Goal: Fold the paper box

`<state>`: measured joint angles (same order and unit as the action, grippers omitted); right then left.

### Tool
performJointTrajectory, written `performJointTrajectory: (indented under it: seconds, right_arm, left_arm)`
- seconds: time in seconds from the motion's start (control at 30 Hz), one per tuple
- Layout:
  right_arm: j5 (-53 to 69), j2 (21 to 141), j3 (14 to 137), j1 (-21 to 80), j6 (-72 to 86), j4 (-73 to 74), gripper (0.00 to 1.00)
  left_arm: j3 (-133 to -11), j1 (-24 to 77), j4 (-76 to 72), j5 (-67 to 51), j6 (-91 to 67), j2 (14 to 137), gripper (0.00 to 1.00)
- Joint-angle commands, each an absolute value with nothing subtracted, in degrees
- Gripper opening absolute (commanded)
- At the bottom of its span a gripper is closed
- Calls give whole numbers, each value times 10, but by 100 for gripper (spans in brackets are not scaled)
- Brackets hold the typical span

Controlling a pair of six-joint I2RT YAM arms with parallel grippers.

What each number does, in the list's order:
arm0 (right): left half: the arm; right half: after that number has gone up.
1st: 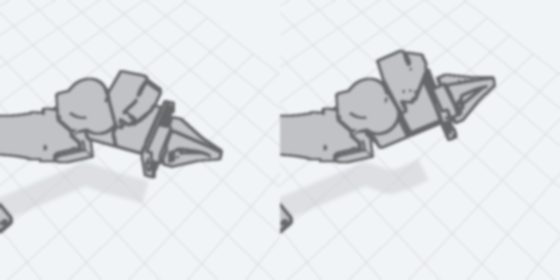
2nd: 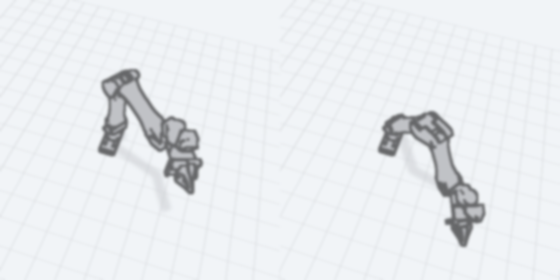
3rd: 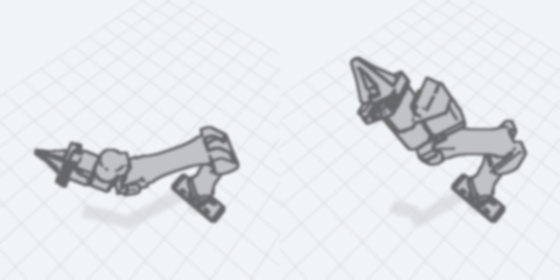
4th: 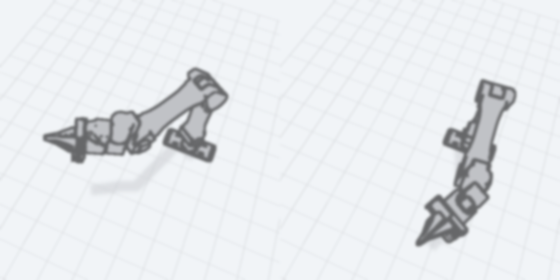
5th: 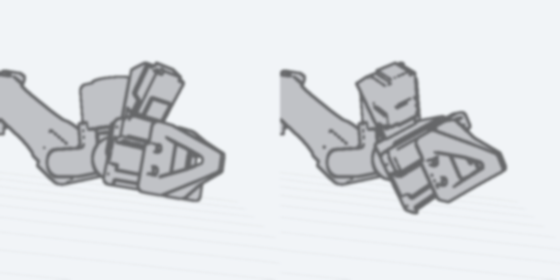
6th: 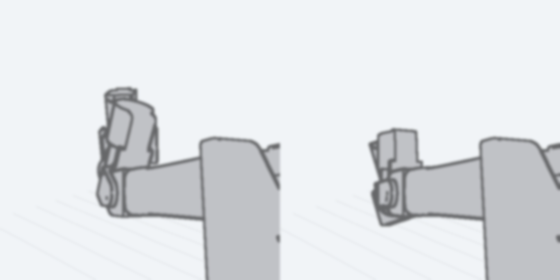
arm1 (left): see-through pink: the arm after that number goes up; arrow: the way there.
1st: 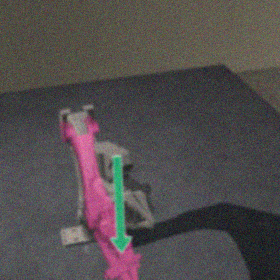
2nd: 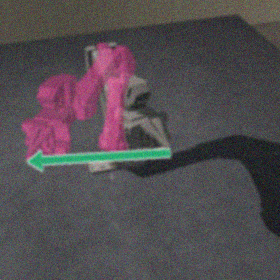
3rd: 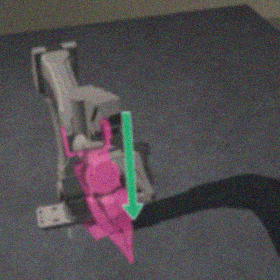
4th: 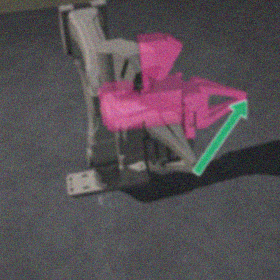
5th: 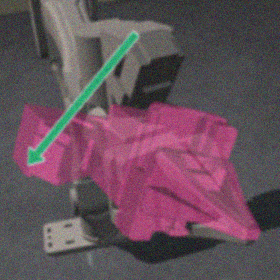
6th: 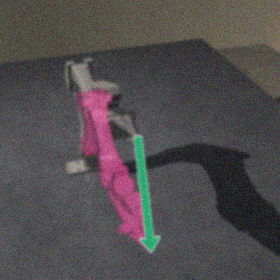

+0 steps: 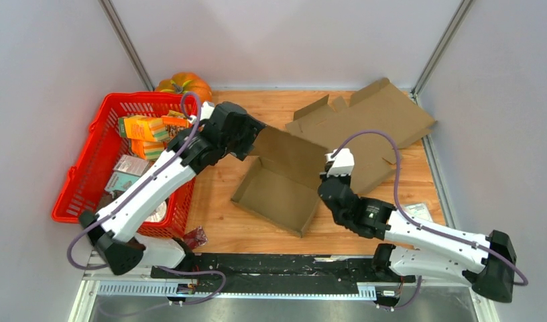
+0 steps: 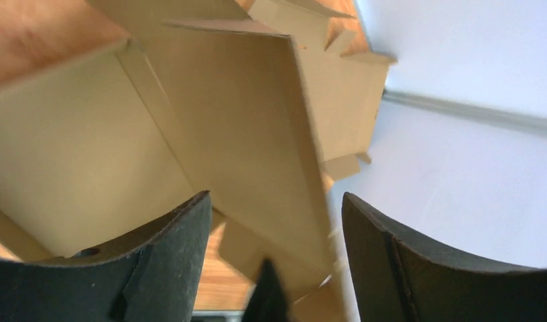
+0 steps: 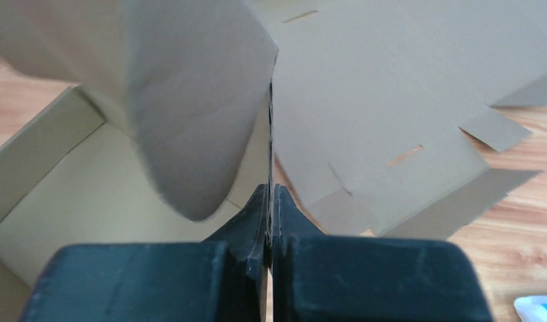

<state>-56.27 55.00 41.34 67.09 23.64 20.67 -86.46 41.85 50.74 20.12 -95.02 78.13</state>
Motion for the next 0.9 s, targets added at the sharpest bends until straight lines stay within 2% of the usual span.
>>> performJointTrajectory:
  seconds: [0.0,0.1,0.13,0.2,0.27,0.3,0.37,0.53,0.73,0.77,0.83,0.87]
  right_arm:
    - [-471,496,383,561,166,106,0]
    - [-324,476,368,478,130,67,0]
    - [-296,478,367,460,122,61,0]
    - [-229,492,377,409,120,54,0]
    - [-204,502,387,375,122,61,0]
    - [-190,506,393,367,122,63,0]
    - [-169,507,395,343,135,64,0]
    - [-125,512,397,330,142,67,0]
    - [-109,496,393,330,149,74,0]
    - [-109,493,390,330,149,74,0]
    - [-110,488,387,330,149,75,0]
    - [-108,483,385,330,150,74,0]
  left_arm:
    - [-785,416,396,174,-644,636,79]
    - [-678,417,405,153,-493,505,78]
    - [-650,417,421,142,-428,452,73]
    - [-600,417,535,136,-400,424,68]
    - [-563,417,622,139,-402,427,67]
    - [-548,419,687,144,-414,435,68]
    - [-507,431,721,176,-460,473,74]
    - [-518,521,798,322,-663,616,76]
    - [-515,521,722,352,-743,787,76]
    - [-515,508,712,345,-755,807,75]
    - [-500,490,703,324,-778,837,67]
    - [-486,488,680,330,-791,830,56]
